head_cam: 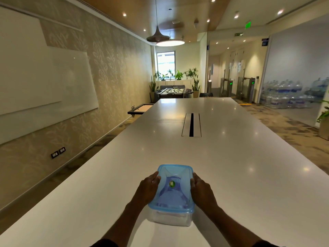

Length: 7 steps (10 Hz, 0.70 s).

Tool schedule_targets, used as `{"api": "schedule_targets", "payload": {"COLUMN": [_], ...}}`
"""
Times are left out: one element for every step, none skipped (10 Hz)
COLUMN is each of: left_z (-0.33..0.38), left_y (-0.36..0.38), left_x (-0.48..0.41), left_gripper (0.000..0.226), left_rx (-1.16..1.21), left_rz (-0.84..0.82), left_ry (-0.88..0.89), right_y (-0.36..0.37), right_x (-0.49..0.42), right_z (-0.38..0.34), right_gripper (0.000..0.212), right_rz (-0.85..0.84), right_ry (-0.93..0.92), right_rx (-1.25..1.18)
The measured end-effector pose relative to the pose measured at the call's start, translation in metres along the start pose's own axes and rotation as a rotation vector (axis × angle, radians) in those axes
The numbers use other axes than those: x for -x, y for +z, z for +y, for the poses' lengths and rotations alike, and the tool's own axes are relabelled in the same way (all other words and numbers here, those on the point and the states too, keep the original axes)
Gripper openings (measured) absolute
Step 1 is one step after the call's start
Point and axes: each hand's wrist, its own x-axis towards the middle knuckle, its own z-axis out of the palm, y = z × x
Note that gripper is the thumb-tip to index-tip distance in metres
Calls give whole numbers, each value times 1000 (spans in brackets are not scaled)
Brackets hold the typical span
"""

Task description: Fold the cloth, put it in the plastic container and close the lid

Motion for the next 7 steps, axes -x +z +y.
{"api": "schedule_targets", "payload": {"left_z": [2, 1, -2, -2, 0, 2, 15], "left_y": [-2, -3, -4, -4, -5, -5, -6], "left_x": [0, 2, 2, 1, 1, 0, 1], "left_gripper": [46, 49, 47, 45, 44, 42, 41], "left_rx": [-26, -53, -89, -99, -101, -116, -114], "left_rz": [-73, -103, -84, -81, -80, -26, 40], "left_ry": [23, 55, 69, 74, 61, 94, 144], "right_y": [-1, -2, -4, -4, -6, -8, -12], "right_x": [-1, 1, 3, 4, 5, 3, -3], "right_z": [-3, -5, -7, -7, -8, -8, -12], "right_gripper": [42, 41, 41, 40, 38, 38, 43], "right_rz": [5, -4, -18, -25, -29, -34, -22], "right_ry": [2, 1, -4, -4, -16, -24, -22], "right_rx": [81, 76, 58, 55, 67, 127, 152]}}
